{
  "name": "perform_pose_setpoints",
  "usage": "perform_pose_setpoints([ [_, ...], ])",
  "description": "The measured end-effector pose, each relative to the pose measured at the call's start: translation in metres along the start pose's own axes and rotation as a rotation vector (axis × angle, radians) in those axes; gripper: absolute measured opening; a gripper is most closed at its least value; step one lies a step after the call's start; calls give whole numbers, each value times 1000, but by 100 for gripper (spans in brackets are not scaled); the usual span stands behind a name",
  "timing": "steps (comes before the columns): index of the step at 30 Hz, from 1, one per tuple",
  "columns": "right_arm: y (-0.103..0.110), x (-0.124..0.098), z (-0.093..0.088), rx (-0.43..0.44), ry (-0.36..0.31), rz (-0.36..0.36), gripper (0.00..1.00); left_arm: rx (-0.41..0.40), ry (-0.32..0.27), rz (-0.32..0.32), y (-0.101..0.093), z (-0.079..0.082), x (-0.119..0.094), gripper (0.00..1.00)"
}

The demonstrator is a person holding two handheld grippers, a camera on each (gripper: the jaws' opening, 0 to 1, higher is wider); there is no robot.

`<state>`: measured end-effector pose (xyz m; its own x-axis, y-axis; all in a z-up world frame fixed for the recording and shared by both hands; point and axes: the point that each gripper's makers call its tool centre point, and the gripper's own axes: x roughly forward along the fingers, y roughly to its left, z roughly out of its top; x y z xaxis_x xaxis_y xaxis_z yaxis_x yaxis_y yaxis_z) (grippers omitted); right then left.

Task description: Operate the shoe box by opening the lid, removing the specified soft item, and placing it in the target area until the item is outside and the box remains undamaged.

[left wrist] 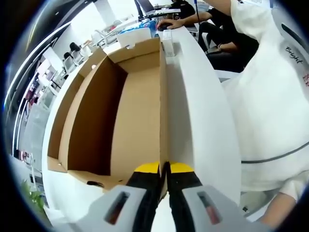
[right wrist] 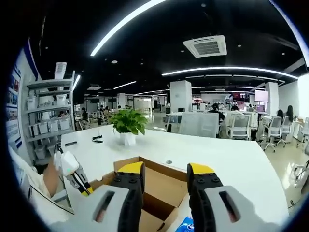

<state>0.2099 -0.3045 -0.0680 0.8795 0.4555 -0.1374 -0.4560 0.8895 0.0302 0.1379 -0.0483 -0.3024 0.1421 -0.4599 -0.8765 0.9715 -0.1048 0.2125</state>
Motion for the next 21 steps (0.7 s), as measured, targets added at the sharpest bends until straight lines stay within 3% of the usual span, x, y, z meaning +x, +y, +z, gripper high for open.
perform_pose_setpoints([
  [2,-4,4,-9,23,63,-16,23,-5,9,-5,0,0,0,4],
  [4,-12,9,-16,-68,107,-52,18,-4,12,-7,0,0,0,4],
  [5,-16,10,-21,-74,128,-79,17,-6,10,-7,0,0,0,4],
  [7,-17,15,-24,-50,139,-75,18,-5,5,-5,0,0,0,4],
  [8,-17,16,-31,-8,176,-68,18,-4,5,-4,0,0,0,4],
  [12,-21,25,-27,25,185,-64,22,-7,6,-4,0,0,0,4],
  [15,-19,35,-25,-85,223,-27,23,-7,7,-5,-1,0,0,4],
  [19,-8,49,-11,-48,167,12,23,-6,5,-7,-1,0,0,4],
  [21,-12,52,-12,-54,189,-36,28,-10,10,-11,0,0,1,4],
])
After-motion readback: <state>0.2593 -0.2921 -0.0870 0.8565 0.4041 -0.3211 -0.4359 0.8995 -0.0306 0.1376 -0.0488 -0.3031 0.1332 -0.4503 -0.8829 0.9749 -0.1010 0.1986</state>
